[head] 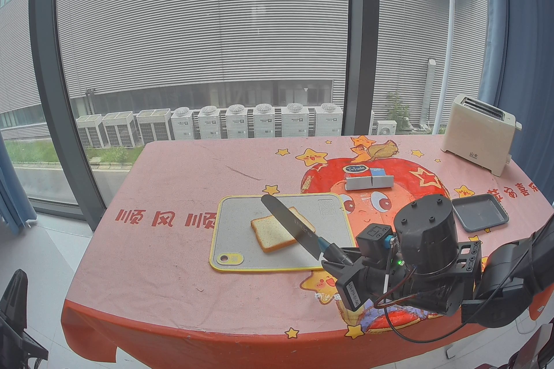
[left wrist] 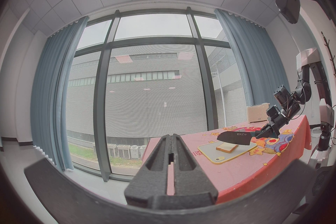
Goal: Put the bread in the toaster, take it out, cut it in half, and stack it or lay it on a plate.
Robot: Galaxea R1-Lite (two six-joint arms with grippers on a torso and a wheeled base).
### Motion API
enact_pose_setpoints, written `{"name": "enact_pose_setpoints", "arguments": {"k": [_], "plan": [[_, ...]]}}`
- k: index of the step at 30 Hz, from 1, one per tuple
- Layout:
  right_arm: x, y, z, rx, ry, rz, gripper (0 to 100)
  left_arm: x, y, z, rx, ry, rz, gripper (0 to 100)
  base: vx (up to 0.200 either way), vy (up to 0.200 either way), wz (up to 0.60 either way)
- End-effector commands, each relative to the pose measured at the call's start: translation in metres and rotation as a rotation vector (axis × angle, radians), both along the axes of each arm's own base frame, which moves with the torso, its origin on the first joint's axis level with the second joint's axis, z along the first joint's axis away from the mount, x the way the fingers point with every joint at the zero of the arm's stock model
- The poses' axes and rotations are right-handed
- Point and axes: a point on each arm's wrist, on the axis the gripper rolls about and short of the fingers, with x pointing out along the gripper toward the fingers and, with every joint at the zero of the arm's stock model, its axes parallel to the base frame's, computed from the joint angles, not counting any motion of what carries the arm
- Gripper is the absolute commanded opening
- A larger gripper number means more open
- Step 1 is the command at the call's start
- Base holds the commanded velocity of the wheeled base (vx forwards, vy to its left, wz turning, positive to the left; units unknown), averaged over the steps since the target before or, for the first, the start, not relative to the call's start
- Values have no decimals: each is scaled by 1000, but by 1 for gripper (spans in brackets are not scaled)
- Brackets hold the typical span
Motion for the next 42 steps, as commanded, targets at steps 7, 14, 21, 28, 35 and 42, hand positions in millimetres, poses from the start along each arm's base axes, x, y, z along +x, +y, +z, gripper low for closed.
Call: {"name": "enact_pose_setpoints", "arguments": {"k": [7, 14, 21, 28, 35, 42], "plan": [[-1, 1, 0, 0, 1, 3, 0, 35, -1, 12, 36, 136, -42, 0, 0, 0, 0], [0, 0, 1, 2, -1, 2, 0, 63, -5, 41, 69, 196, -180, 0, 0, 0, 0], [-1, 0, 0, 1, 0, 3, 0, 79, -7, 64, 71, 235, -254, 0, 0, 0, 0], [0, 1, 0, 2, 0, 3, 0, 106, -9, 80, 69, 287, -334, 0, 0, 0, 0], [-1, 0, 0, 2, 0, 3, 0, 134, -14, 92, 69, 318, -385, 0, 0, 0, 0], [0, 1, -1, 3, 4, 0, 0, 156, -22, 96, 73, 350, -434, 0, 0, 0, 0]]}}
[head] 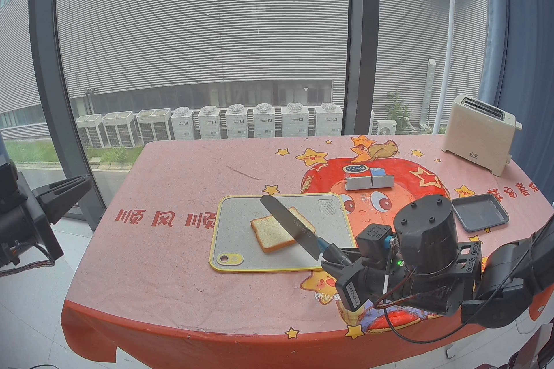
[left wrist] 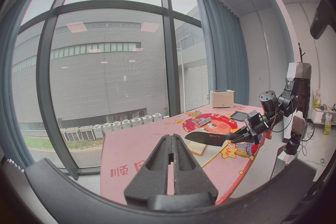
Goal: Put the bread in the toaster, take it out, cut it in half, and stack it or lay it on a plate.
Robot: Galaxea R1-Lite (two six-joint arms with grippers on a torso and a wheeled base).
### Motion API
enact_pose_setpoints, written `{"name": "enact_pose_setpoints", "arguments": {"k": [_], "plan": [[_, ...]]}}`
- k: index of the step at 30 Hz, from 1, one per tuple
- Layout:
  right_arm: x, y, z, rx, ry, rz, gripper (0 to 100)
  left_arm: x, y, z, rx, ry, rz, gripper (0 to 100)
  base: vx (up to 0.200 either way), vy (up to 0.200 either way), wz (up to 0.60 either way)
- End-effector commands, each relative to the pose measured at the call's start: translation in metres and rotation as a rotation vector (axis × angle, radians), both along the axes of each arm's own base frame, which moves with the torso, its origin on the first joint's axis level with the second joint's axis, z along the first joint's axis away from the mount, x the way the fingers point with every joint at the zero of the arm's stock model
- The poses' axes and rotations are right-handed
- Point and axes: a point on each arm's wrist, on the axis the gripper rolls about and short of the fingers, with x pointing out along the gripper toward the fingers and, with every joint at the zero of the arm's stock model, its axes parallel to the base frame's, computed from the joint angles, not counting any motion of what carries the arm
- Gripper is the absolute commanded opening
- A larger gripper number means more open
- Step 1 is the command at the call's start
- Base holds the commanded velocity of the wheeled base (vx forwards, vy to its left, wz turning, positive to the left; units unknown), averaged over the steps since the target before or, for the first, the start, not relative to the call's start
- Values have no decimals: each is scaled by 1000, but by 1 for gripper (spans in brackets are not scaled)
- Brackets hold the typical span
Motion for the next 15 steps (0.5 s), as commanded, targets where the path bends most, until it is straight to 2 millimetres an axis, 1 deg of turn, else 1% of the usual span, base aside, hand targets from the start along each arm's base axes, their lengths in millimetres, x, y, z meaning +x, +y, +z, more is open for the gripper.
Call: {"name": "enact_pose_setpoints", "arguments": {"k": [1, 9, 12, 15], "plan": [[0, 0, -1, -1, 4, -1, 0, 21, -5, -3, 7, 57, -22, 0, 0, 0, 0], [0, -1, 2, 11, -2, -5, 0, 29, -15, 1, 14, 60, -75, 0, 0, 0, 0], [0, 0, 0, 7, 2, -5, 0, 42, -23, 11, 14, 45, -103, 0, 0, 0, 0], [1, 0, 0, 6, 3, -7, 0, 52, -26, 16, 13, 42, -110, 0, 0, 0, 0]]}}
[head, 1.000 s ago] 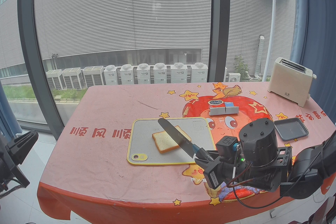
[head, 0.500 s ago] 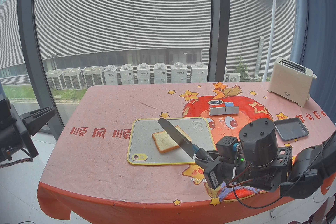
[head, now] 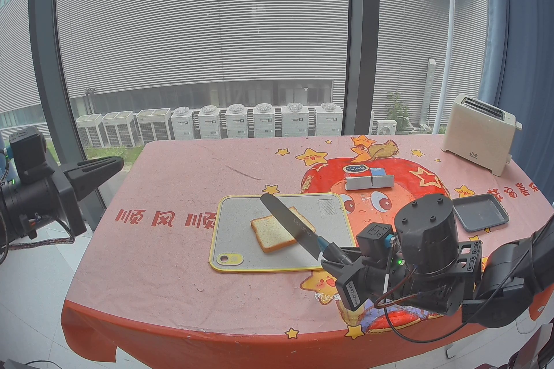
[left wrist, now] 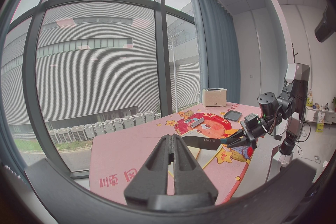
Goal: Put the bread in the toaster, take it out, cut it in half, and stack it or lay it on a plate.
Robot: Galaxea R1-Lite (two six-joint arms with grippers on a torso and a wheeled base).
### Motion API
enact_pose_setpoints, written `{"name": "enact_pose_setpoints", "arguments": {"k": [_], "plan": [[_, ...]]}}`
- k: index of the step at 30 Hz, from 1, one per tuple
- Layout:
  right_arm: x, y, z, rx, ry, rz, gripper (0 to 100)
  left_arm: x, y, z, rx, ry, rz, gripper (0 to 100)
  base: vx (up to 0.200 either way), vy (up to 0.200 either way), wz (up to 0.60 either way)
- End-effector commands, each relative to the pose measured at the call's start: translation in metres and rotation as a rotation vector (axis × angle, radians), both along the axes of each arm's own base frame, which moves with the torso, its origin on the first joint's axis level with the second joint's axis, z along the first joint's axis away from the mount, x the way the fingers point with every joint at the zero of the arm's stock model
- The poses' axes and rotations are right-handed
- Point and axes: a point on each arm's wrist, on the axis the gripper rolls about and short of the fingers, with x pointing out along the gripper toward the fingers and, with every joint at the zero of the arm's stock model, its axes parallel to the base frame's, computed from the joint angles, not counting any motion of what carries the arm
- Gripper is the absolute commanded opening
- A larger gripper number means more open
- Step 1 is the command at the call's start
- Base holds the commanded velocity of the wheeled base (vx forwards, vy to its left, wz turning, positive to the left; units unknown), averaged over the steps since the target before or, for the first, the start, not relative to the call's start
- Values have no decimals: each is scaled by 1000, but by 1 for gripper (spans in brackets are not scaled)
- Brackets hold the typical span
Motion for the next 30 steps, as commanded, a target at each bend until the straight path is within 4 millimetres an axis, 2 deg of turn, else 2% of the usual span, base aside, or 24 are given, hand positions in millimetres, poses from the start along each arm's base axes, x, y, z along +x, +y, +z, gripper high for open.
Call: {"name": "enact_pose_setpoints", "arguments": {"k": [1, 9, 13, 27, 30], "plan": [[1, 0, -1, -2, 1, -4, 0, 19, -8, 5, 3, 12, -24, 0, 0, 0, 0], [-1, 0, -1, -1, 4, 1, 0, 42, -17, 11, -3, 20, -53, 0, 0, 0, 0], [-1, 1, -2, -1, 6, 2, 0, 42, -26, 4, -7, 58, -89, 0, 0, 0, 0], [0, -4, -2, -5, 9, -12, 0, 44, -27, 9, -46, 55, -91, 0, 0, 0, 0], [2, -3, 4, 9, -7, -10, 0, 51, -29, 6, -43, 70, -100, 0, 0, 0, 0]]}}
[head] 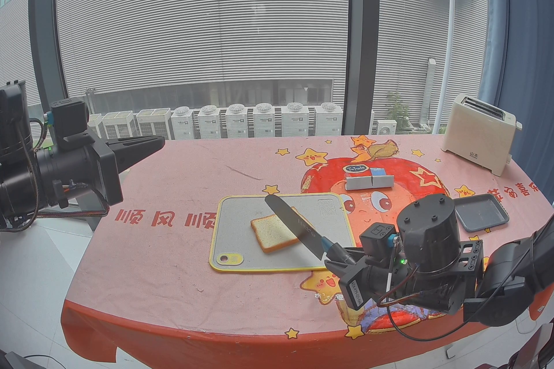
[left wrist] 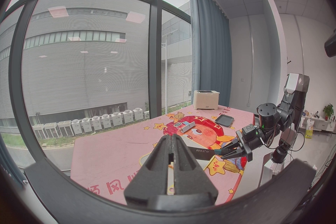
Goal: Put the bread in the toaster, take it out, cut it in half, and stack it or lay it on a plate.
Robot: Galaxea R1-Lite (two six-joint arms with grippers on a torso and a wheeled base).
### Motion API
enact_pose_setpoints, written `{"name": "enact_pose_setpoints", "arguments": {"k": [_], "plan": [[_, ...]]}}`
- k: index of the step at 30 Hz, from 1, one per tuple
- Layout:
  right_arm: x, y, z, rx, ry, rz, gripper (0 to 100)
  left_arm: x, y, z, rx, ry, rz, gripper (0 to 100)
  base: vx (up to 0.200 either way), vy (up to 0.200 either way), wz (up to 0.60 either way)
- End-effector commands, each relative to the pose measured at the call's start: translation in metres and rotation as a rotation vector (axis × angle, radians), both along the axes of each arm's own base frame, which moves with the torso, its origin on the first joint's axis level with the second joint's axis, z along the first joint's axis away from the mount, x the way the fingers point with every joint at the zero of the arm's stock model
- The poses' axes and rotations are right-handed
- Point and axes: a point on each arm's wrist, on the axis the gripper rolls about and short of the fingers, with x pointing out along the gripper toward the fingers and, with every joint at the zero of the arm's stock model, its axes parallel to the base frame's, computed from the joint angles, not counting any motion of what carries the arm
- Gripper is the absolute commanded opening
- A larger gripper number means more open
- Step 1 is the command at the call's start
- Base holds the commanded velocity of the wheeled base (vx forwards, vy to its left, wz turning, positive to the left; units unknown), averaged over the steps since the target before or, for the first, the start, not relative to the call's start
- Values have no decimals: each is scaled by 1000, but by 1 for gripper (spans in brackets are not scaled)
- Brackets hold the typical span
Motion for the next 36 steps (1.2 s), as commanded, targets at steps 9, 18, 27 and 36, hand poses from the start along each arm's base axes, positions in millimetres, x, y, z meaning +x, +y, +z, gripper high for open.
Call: {"name": "enact_pose_setpoints", "arguments": {"k": [9, 18, 27, 36], "plan": [[3, 7, 16, 33, -37, 9, 0, 16, -5, -8, -11, 14, -82, 0, 0, 0, 0], [8, 8, 25, 12, -20, 1, 0, 36, -12, -20, -18, -8, -100, 0, 0, 0, 0], [12, 11, 36, -6, 12, 1, 0, 54, -45, -44, -41, 23, -205, 0, 0, 0, 0], [13, 12, 32, -16, 21, 1, 0, 79, -69, -78, -52, -8, -255, 0, 0, 0, 0]]}}
